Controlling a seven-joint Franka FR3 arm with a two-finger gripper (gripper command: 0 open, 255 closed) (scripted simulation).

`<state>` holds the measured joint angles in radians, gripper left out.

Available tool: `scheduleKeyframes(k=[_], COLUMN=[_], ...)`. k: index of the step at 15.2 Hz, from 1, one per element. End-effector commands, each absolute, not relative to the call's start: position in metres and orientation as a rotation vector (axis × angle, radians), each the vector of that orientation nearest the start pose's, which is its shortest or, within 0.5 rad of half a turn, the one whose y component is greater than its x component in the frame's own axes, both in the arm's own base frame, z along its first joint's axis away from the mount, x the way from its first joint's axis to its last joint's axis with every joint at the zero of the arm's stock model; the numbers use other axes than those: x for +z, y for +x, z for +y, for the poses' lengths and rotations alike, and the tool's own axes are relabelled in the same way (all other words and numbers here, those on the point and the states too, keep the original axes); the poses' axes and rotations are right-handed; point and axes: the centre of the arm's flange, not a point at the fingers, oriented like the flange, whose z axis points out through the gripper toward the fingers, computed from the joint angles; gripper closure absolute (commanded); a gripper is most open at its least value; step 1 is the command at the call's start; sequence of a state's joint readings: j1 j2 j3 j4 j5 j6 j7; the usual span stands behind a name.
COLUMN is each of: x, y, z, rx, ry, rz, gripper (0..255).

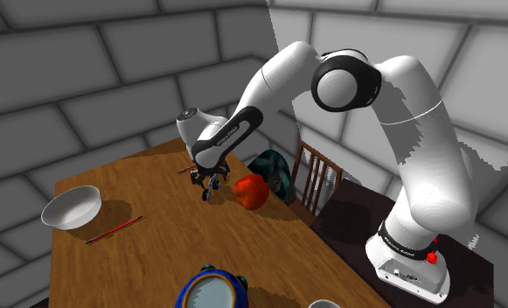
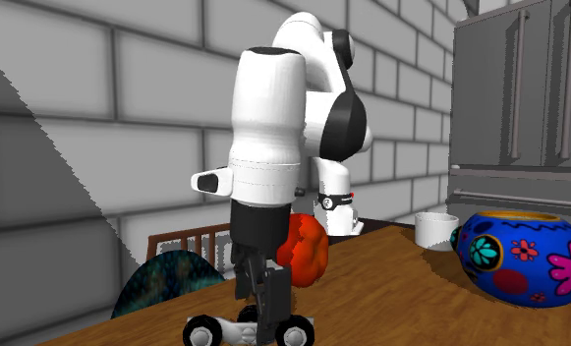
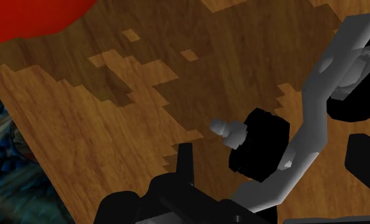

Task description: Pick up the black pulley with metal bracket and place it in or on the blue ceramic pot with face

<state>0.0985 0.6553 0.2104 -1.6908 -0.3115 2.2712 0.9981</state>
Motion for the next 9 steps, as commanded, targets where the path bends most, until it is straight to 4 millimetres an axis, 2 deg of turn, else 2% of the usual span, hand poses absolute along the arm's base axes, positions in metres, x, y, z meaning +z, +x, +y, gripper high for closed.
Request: scheduleKeyframes(k=[1,8,9], x=[0.2141,0.2141,0.2141], y=[0.6467,0.6467,0.6467], z=[0.1828,0.1828,0.1828], rx=[-0.035,-0.035,-0.035], ry=[-3.145,-3.145,-3.145], rz=[0.837,0.837,0.837], gripper=[0,0,255])
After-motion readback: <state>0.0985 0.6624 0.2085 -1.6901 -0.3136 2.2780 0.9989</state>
